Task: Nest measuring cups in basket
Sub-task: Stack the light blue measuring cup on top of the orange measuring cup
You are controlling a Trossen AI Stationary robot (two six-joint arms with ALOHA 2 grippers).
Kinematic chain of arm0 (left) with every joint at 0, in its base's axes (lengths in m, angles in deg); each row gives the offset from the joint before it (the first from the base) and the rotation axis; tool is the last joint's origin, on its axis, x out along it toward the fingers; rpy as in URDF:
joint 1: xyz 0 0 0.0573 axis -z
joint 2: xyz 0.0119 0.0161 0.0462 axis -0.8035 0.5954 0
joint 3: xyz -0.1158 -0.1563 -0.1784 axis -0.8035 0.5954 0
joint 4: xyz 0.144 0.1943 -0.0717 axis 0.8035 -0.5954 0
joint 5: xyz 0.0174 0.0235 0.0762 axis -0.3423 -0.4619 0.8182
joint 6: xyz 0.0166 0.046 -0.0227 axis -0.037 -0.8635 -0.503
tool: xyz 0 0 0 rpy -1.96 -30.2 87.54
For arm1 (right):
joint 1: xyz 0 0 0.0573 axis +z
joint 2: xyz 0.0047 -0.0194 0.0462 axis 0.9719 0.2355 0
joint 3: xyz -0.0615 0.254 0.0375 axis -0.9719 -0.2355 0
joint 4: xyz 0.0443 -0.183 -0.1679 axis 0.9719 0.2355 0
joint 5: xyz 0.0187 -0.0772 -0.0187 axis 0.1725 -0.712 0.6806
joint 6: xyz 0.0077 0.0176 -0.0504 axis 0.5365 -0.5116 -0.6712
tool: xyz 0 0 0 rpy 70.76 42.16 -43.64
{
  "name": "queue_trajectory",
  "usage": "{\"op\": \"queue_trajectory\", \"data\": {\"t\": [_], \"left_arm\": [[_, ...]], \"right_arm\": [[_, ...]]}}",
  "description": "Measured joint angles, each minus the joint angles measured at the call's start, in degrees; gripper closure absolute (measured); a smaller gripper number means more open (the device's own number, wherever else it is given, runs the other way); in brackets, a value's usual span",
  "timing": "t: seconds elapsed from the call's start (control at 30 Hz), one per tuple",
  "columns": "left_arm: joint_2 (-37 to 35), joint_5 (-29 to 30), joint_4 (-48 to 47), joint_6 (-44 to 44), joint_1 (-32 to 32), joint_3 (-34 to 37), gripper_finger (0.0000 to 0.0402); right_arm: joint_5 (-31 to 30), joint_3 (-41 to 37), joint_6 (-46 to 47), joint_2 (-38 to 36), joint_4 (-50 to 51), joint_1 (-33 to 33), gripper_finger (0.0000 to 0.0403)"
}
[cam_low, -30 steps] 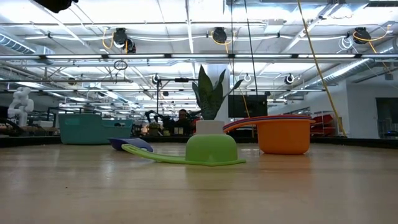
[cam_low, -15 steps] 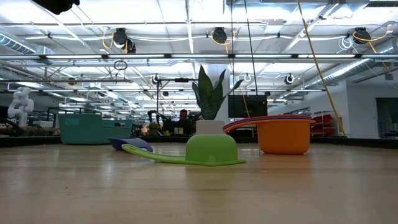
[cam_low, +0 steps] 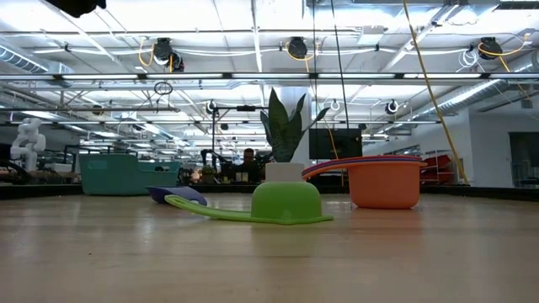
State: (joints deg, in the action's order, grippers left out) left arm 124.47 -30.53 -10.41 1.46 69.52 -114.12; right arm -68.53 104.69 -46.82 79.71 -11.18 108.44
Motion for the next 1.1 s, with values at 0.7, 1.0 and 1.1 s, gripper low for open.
{"op": "queue_trajectory", "data": {"t": [0.7, 1.0, 1.1], "left_arm": [[-17.36, 15.32, -31.49, 0.90, 2.39, 0.12, 0.0243], [-15.47, 23.20, -31.63, -4.43, 4.67, 0.10, 0.0243], [-14.78, 23.57, -31.46, -4.90, 4.52, 0.10, 0.0243]], "right_arm": [[-14.98, 0.11, 10.80, -5.12, 29.21, 4.38, 0.0402], [-14.89, 0.11, 25.34, -4.82, 45.50, 1.12, 0.0403], [-14.84, 0.11, 28.19, -4.68, 49.24, 0.59, 0.0403]]}}
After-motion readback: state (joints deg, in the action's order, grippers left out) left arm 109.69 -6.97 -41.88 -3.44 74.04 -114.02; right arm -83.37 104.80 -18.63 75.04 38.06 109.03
